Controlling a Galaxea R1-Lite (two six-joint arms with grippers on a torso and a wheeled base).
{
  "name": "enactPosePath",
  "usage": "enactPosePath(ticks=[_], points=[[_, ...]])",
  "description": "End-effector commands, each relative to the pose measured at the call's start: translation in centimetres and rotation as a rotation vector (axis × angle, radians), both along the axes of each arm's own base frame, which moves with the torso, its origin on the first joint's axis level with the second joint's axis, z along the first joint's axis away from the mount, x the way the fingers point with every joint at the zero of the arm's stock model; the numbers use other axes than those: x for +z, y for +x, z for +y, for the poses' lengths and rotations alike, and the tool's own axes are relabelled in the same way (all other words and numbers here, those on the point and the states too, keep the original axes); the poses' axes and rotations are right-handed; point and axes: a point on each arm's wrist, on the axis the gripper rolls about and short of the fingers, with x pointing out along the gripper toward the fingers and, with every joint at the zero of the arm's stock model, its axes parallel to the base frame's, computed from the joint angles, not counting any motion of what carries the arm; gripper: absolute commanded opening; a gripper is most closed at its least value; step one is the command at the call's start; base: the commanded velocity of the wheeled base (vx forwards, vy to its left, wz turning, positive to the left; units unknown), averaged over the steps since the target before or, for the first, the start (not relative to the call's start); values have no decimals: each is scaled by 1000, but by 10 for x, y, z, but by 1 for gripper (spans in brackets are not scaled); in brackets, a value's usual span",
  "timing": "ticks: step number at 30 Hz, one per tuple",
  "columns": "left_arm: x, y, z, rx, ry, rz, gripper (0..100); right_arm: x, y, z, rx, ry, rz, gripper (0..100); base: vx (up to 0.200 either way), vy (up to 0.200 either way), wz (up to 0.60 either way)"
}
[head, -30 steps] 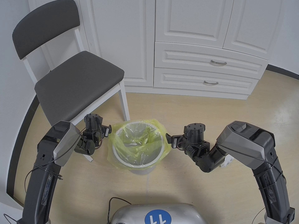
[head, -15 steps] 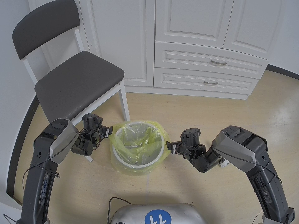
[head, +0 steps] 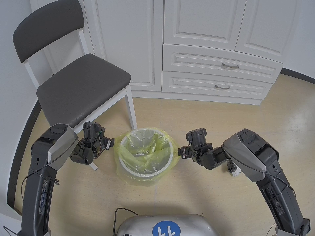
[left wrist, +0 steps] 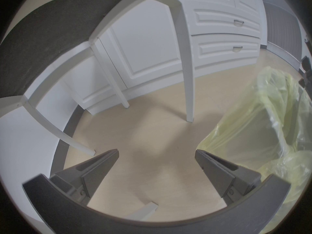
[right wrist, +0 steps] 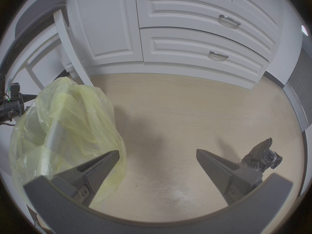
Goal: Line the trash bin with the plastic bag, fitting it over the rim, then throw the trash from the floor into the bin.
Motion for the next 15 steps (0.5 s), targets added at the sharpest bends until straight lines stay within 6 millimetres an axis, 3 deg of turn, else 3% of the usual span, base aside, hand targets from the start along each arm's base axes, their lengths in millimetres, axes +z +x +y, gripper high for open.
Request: enactPosePath(ticks=[1, 11, 15], points=[[-7, -5, 2, 4, 17, 66, 100, -3, 5, 6, 7, -20, 31, 100, 0, 0, 0], [-37, -11, -2, -13, 37, 161, 100, -9, 2, 3, 6, -48, 89, 100, 0, 0, 0], [-36, -10, -2, -15, 41, 155, 100, -8, 0, 2, 2, -49, 93, 100, 0, 0, 0]])
